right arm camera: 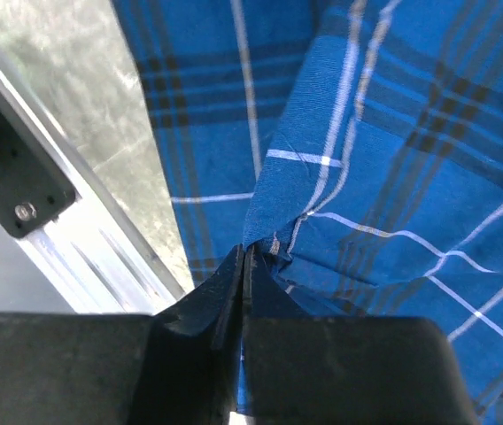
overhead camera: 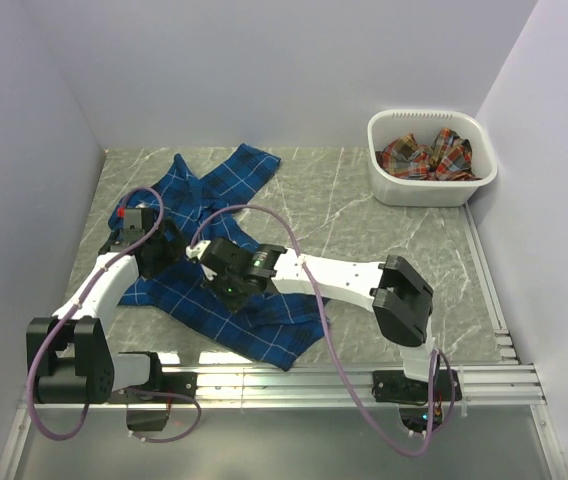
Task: Fold and stack the long sleeve shirts
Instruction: Flatten the shirt out
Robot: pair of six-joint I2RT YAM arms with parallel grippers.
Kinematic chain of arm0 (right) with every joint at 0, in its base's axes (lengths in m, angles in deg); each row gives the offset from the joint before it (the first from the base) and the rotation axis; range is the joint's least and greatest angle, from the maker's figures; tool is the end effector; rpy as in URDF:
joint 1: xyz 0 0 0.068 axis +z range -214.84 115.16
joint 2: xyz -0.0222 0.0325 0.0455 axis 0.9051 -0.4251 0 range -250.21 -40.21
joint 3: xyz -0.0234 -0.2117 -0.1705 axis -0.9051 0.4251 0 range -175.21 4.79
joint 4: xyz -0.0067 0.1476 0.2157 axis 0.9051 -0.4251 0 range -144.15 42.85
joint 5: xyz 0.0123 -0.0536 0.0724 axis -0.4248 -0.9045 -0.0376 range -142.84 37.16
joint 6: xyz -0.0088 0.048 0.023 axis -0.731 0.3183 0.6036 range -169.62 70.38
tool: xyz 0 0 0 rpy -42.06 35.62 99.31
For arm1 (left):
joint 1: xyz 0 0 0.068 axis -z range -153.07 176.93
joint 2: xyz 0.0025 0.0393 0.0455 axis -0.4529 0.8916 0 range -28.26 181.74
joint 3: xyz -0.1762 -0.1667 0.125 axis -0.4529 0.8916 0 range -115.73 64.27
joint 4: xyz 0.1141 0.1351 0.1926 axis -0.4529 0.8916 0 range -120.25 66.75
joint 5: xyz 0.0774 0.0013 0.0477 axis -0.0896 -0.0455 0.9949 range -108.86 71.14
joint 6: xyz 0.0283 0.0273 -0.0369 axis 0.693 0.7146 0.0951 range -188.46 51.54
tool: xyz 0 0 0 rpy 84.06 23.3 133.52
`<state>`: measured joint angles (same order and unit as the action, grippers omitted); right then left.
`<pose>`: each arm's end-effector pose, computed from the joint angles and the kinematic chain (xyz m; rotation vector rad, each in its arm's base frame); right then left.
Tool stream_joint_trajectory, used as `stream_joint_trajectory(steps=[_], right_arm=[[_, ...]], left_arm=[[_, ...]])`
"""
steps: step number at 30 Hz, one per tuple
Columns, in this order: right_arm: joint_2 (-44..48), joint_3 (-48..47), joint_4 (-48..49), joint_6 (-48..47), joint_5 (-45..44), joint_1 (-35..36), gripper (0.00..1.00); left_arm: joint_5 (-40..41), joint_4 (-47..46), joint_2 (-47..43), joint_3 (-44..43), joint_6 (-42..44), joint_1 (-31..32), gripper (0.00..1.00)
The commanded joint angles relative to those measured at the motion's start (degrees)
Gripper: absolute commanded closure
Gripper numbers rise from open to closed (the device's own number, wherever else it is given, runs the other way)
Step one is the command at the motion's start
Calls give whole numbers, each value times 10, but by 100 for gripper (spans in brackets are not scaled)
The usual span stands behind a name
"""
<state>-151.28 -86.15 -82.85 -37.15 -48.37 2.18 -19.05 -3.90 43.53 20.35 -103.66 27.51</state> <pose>0.1641 0.3942 0.2414 -1.2508 2.3561 0.6043 0.2462 -0.0026 0.2139 -0.7534 2.4218 -0.2556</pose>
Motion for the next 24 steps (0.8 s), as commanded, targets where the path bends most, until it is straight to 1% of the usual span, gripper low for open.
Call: stream_joint_trajectory(steps=[1, 3, 4, 6, 7, 8, 9, 10, 12, 13, 14, 15, 16, 17, 18, 20, 21, 24], right_arm=[[19, -49, 2, 15, -10, -6, 85], [17, -51, -4, 18, -2, -5, 69], [23, -42, 2, 28, -13, -6, 61], [52, -26, 6, 44, -44, -14, 56], [67, -2, 11, 65, -69, -32, 55], [83, 14, 15, 76, -74, -46, 55], [121, 33, 34, 90, -75, -63, 54], [140, 77, 46, 116, -73, -100, 50], [184, 126, 83, 143, -54, -140, 50], [193, 170, 94, 168, -47, -162, 52], [199, 191, 106, 176, -14, -200, 53], [208, 214, 140, 184, -1, -218, 54], [211, 257, 160, 200, 13, -234, 56], [212, 275, 179, 207, 31, -263, 56], [207, 289, 213, 212, 67, -275, 57], [203, 323, 248, 223, 83, -289, 57], [193, 331, 278, 226, 98, -299, 57], [162, 343, 323, 239, 127, -312, 57]], left_arm=[[-12, -15, -15, 4, -6, -2, 2], [-19, -16, -13, 4, -7, -3, 2], [-20, -15, -12, 4, -7, -3, 2], [-23, -16, -17, 7, -6, -3, 2], [-24, -17, -21, 9, -6, -3, 2], [-25, -19, -30, 9, -4, -3, 2], [-29, -23, -34, 12, -3, -3, 2], [-36, -25, -37, 13, -2, -3, 2], [-46, -31, -37, 15, 0, -2, 2], [-57, -32, -32, 15, 0, -2, 2], [-62, -33, -25, 14, 1, -2, 2], [-67, -35, -20, 12, 2, -2, 2], [-71, -35, -16, 10, 2, -2, 3], [-76, -35, -9, 9, 4, -2, 3], [-78, -35, -7, 9, 4, -2, 3], [-79, -33, -2, 9, 6, -2, 3], [-80, -33, 0, 9, 6, -2, 3], [-83, -30, 9, 8, 6, -2, 3]])
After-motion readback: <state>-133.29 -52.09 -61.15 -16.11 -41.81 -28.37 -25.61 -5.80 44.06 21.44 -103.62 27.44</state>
